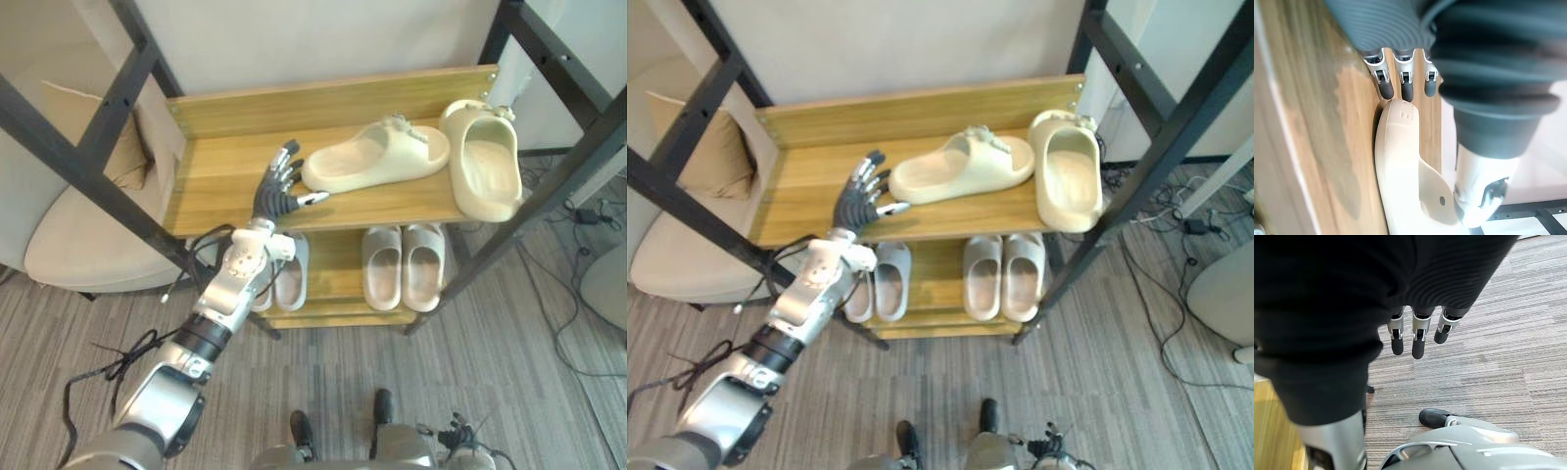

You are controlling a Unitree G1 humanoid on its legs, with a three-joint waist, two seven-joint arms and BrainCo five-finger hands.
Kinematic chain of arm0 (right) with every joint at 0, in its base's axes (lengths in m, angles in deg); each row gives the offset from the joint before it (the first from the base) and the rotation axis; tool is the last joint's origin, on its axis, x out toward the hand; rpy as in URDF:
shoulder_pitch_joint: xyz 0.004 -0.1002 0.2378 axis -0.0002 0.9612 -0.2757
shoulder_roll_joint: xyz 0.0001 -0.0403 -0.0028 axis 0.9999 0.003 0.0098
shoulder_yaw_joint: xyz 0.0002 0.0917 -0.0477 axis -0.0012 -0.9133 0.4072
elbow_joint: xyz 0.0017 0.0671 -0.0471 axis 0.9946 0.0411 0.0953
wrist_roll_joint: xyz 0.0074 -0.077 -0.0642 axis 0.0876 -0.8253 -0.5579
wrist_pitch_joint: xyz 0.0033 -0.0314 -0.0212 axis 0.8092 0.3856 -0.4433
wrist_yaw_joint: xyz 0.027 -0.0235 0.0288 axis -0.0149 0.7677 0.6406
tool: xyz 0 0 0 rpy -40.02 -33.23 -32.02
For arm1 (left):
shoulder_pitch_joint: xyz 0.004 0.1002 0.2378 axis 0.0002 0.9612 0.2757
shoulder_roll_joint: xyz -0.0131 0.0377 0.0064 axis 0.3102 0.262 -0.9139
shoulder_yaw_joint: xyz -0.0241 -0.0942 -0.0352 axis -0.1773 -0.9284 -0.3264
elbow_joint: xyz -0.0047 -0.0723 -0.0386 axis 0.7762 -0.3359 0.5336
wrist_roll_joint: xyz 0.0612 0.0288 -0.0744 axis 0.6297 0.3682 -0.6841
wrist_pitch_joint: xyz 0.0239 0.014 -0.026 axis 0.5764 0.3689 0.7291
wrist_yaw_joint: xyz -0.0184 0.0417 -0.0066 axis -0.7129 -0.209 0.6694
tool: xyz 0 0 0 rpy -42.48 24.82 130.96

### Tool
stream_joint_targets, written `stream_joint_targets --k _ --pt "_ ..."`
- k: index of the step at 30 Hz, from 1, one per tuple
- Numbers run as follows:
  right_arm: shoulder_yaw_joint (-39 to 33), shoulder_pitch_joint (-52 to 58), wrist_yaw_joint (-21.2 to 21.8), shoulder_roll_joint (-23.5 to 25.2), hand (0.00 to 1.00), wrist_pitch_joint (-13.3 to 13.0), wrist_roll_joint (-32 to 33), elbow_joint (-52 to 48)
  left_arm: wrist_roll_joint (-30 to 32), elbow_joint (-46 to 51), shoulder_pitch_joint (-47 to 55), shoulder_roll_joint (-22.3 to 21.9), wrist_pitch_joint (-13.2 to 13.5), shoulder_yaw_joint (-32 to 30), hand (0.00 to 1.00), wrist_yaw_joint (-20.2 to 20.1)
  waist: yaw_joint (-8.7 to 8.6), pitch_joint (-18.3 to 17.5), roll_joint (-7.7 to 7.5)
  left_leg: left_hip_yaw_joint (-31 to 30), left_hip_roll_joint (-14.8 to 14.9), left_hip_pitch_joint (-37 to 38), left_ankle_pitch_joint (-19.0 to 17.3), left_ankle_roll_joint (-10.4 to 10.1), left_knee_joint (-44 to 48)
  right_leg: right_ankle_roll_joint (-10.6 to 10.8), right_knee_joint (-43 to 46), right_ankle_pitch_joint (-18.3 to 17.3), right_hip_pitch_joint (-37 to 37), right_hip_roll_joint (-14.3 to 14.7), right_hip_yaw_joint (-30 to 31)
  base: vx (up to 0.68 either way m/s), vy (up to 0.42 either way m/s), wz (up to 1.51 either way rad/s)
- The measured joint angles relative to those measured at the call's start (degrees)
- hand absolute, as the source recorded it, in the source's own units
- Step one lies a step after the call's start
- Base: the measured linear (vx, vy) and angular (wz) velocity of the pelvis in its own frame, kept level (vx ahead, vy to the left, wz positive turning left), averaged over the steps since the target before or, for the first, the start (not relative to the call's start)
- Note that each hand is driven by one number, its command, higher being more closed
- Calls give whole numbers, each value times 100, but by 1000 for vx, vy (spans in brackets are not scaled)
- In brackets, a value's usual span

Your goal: Organize the slippers on the shoe rack

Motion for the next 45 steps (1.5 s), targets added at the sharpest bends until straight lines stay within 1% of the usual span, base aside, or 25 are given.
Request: stream_joint_targets --k 4,10,14,15,19,21,26,39,45 --pt "2 -7 0 -7 0 1 -1 21 -156 134 54 -11 4 96 0 2 17 -4 -5 3 -8 2 4 5 0 3 0 -1 2 -7 0 8 5 0" --pt "105 -67 -2 -71 0 5 -4 119 -371 380 149 0 7 287 0 1 119 -5 -5 -15 -18 4 5 6 0 4 -2 0 16 -16 -15 1 3 1" --pt "142 -82 1 -120 0 5 -11 118 -389 639 294 6 11 476 0 -13 177 -5 -5 -30 -35 6 12 18 0 7 -16 2 28 -31 -27 -1 6 2" --pt "167 -88 1 -130 0 5 -29 118 -391 711 324 8 9 541 0 -36 181 -5 -4 -31 -39 6 15 22 0 10 -18 4 30 -35 -27 0 0 0" --pt "227 -110 2 -151 0 5 -57 119 -452 1147 563 19 -5 818 0 -344 176 -10 1 -16 -38 20 15 23 0 12 -19 6 31 -35 -8 -2 4 -3" --pt "235 -118 4 -156 0 5 -57 119 -489 1307 699 19 -11 867 0 -411 172 -18 13 -10 -29 32 15 22 0 12 -20 6 33 -25 2 0 0 -4" --pt "340 -115 6 -184 0 5 -58 125 -498 1526 977 27 -13 856 0 -492 183 -86 36 -27 -15 42 15 22 0 11 -20 3 49 -13 -14 0 0 0" --pt "349 -129 5 -183 0 5 -55 179 -496 1663 1382 26 -35 693 0 -493 241 -140 6 -128 -7 62 45 7 -26 11 -20 -6 103 -8 -113 0 0 3" --pt "362 -125 8 -170 0 4 -53 216 -476 1720 1469 21 -35 611 0 -472 241 -201 -50 -127 -5 64 44 7 -39 15 -20 -14 101 -5 -116 0 0 0"
